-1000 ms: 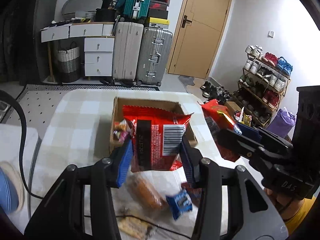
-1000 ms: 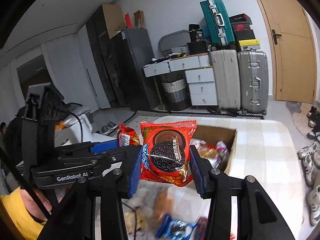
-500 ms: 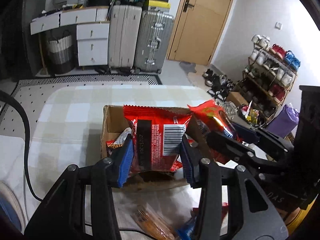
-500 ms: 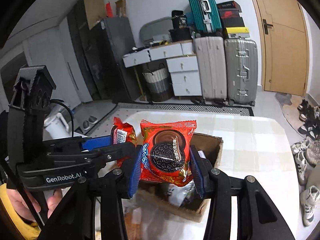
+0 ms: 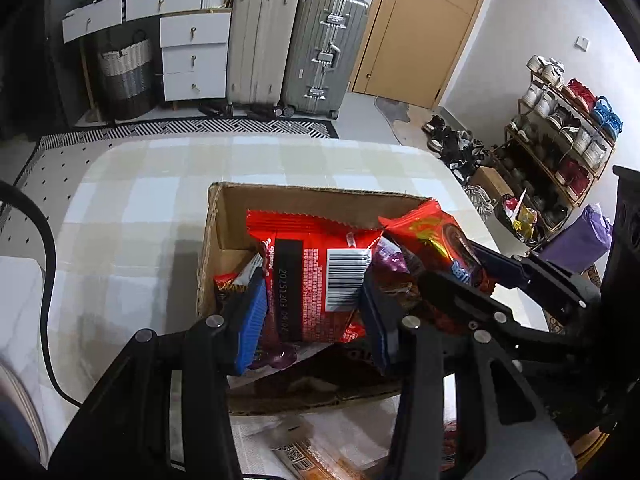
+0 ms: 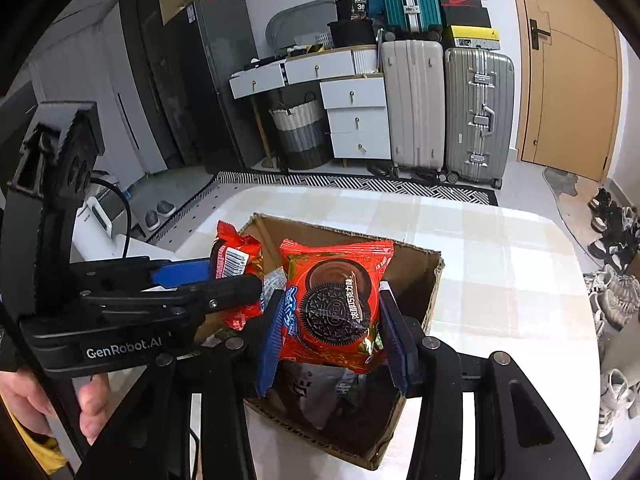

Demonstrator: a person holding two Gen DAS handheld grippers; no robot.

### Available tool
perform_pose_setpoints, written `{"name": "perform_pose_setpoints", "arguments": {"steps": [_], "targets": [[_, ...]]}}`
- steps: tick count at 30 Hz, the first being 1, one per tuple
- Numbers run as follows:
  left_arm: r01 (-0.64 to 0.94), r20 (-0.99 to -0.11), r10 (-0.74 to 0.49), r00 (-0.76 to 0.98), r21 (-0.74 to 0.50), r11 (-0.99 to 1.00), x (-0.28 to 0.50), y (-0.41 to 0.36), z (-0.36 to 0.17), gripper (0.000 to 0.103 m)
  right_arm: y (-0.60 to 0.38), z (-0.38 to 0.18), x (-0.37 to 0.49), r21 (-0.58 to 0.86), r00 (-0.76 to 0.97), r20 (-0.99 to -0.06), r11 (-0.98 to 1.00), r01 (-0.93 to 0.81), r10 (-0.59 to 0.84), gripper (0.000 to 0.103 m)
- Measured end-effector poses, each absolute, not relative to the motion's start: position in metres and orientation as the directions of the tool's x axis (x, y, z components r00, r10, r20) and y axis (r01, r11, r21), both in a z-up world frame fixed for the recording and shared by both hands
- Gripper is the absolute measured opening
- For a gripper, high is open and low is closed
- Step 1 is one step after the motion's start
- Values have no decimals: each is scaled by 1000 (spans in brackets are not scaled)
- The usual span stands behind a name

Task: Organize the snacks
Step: 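Open both grippers to drop the two red packs into the box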

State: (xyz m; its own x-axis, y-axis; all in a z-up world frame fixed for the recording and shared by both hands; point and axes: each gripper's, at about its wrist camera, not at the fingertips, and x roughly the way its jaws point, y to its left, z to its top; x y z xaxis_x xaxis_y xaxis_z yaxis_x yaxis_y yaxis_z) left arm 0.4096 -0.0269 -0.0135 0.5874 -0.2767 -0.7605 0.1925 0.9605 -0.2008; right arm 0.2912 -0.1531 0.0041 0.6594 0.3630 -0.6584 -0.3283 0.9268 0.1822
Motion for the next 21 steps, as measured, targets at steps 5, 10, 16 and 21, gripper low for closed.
{"name": "perform_pose_setpoints", "arguments": {"steps": [5, 10, 16, 21], "targets": [[192, -766, -277, 580, -202, 960, 406, -29, -24, 42, -149, 1, 297, 156, 663, -668, 935, -319, 338, 45], [195, -776, -276, 567, -199, 960, 407, -25, -35, 42, -146, -3, 307, 143, 655, -684, 939, -311, 321, 45], [169, -775, -269, 572, -209, 963, 407, -21, -38, 42, -141, -7, 316, 122, 654, -694, 944, -308, 303, 45], [176, -786, -272, 555, -208, 962, 410, -20, -39, 42, -141, -12, 320, 127, 650, -700, 947, -297, 297, 45]]}}
